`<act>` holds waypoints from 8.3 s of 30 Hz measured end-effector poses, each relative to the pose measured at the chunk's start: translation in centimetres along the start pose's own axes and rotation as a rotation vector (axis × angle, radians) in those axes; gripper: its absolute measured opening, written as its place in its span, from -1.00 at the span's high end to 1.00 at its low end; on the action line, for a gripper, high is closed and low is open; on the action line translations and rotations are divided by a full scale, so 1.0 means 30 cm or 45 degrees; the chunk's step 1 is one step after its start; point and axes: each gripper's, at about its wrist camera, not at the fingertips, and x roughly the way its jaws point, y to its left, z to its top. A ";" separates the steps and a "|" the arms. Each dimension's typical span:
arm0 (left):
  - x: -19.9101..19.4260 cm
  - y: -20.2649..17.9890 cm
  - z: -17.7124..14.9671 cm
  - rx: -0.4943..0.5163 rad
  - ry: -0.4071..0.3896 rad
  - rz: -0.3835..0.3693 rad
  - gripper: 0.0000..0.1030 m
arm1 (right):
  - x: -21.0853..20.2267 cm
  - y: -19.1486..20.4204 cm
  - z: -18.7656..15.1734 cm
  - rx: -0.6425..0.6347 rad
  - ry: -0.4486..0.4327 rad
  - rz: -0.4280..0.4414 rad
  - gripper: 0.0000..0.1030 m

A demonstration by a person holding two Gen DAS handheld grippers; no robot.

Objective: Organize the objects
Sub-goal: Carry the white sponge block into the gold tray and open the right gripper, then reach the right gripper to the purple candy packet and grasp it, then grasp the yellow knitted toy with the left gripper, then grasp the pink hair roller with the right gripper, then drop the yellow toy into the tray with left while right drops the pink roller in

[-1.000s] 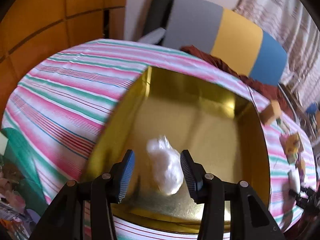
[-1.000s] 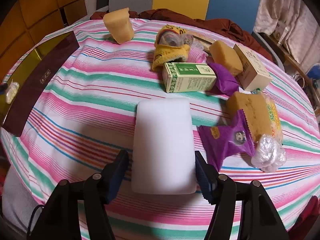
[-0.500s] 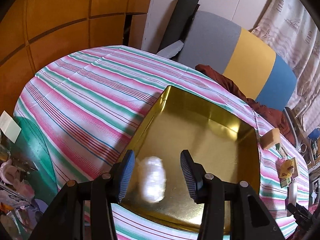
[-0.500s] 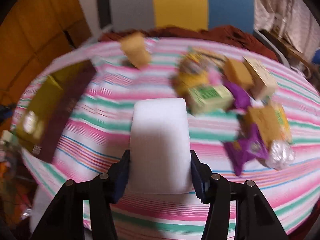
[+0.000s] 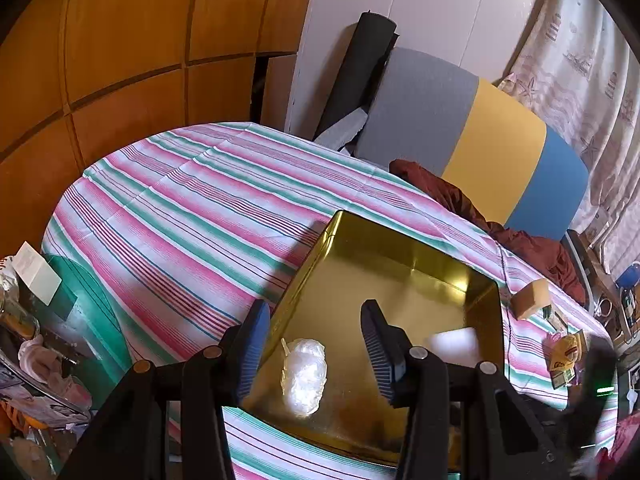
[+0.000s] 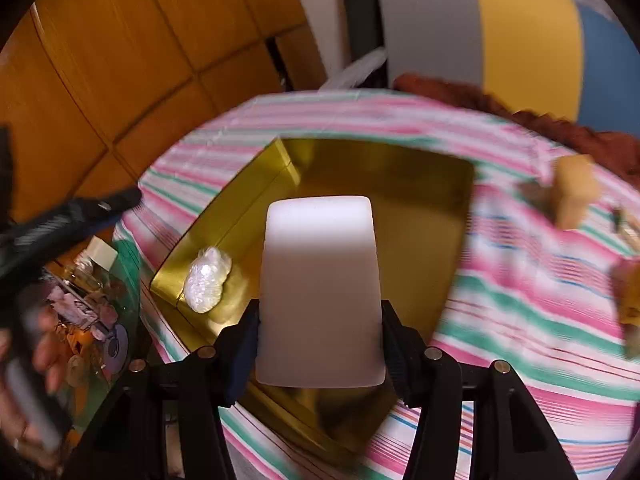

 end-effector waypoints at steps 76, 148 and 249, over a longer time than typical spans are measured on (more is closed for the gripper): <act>0.004 -0.824 -0.578 0.797 0.274 -0.516 0.06 | -0.464 -1.133 -0.453 0.825 -0.047 -0.555 0.07; 0.327 -0.976 -0.581 0.515 0.485 -0.766 0.45 | -0.345 -0.858 -0.205 0.258 -0.150 -0.195 -0.04; 0.164 -0.030 -0.138 -0.332 -0.016 -0.209 -0.16 | -0.021 -0.049 -0.135 0.007 -0.043 0.231 -0.42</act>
